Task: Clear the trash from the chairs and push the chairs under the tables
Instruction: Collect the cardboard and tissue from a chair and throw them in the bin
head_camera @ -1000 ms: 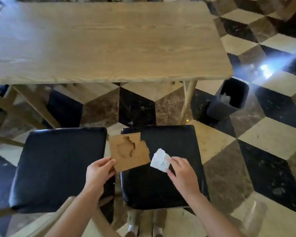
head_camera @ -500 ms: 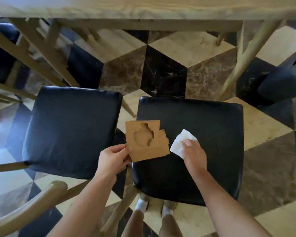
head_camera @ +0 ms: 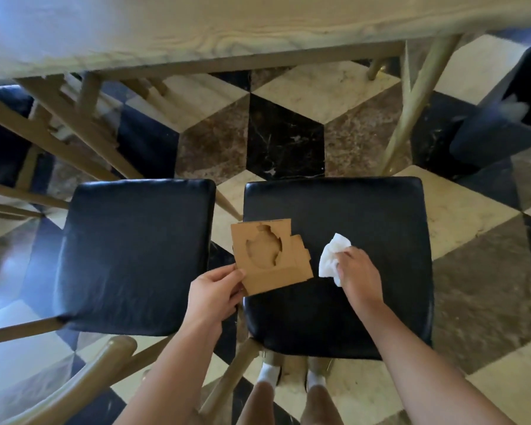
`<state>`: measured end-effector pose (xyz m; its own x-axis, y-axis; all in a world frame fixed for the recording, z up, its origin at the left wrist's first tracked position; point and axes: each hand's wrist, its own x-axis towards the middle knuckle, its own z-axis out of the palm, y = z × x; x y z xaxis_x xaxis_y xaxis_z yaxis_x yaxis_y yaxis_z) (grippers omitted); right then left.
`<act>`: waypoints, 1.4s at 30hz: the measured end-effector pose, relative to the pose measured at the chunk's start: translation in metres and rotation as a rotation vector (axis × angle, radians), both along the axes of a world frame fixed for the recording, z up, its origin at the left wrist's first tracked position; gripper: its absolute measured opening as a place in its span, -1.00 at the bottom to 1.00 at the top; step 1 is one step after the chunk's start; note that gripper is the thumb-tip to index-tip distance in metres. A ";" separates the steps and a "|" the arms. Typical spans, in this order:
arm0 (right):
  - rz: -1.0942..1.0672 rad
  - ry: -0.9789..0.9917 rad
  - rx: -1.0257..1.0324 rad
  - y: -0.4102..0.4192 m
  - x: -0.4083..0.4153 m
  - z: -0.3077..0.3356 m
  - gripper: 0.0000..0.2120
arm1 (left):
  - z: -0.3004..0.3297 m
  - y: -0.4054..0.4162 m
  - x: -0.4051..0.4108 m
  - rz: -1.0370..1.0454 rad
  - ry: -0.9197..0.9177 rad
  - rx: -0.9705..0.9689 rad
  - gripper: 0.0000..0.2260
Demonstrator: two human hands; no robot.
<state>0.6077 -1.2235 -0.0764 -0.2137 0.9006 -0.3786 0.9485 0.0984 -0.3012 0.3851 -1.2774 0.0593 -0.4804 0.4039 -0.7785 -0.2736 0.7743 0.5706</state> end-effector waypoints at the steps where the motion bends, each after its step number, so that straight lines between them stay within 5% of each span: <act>1: -0.016 0.039 0.030 0.000 0.003 0.014 -0.76 | 0.006 0.001 0.003 -0.015 -0.006 0.009 -0.89; 6: -0.337 0.336 0.045 -0.015 0.028 0.102 -0.81 | 0.054 0.005 0.028 -0.130 -0.081 0.059 -0.91; 17: -0.457 0.191 0.423 -0.117 0.090 0.267 -0.90 | 0.162 -0.019 0.099 -0.582 -0.164 0.191 -0.91; 26: -0.535 0.052 0.527 -0.185 0.192 0.301 -0.89 | 0.185 -0.057 0.212 -0.783 -0.155 0.195 -0.90; 42: -0.464 -0.001 0.480 -0.215 0.422 0.317 -0.81 | 0.203 -0.095 0.451 -0.632 -0.254 0.211 -0.90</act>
<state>1.0295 -1.4381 0.2409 0.2371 0.9676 0.0872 0.9249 -0.1973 -0.3251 0.8361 -1.3726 0.2619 0.0811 0.6999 -0.7096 0.0471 0.7085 0.7042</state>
